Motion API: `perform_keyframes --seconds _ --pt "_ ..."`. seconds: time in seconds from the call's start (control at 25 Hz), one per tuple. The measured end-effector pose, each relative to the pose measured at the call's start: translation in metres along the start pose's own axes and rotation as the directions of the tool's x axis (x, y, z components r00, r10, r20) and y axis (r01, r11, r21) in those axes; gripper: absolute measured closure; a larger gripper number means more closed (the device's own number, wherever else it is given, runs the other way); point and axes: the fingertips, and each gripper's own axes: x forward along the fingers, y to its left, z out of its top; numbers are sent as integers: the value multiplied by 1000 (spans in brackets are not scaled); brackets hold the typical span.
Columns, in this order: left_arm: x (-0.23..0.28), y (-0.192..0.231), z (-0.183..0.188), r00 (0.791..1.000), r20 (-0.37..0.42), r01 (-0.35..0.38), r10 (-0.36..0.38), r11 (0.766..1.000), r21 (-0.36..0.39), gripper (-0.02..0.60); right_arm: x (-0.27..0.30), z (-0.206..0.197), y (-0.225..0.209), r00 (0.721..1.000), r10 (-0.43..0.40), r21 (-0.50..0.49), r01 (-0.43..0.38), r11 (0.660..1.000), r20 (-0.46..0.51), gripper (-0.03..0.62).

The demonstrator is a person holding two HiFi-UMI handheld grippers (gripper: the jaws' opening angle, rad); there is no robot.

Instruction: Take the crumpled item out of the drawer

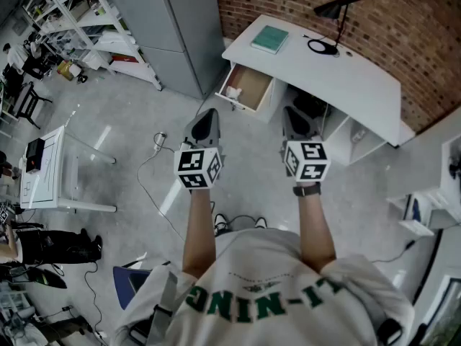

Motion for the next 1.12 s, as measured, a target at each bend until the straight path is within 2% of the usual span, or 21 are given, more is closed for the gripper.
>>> perform_keyframes --seconds 0.28,0.44,0.56,0.72,1.12 --pt "7 -26 -6 1000 -14 -7 7 1000 0 584 -7 -4 -23 1000 10 26 -10 1000 -3 591" --pt "10 -39 -17 999 -42 -7 7 1000 8 584 -7 -7 -31 999 34 89 -35 995 16 591" --pt "11 -30 -20 999 -48 -17 17 1000 1 584 -2 -10 -20 997 68 135 -72 988 34 591" --pt "26 -20 -20 999 -39 -17 17 1000 -7 584 19 -16 -18 997 74 104 -74 992 12 591" --pt "122 39 -22 999 -38 3 -2 1000 31 584 125 -6 -37 998 55 60 -55 997 -11 591"
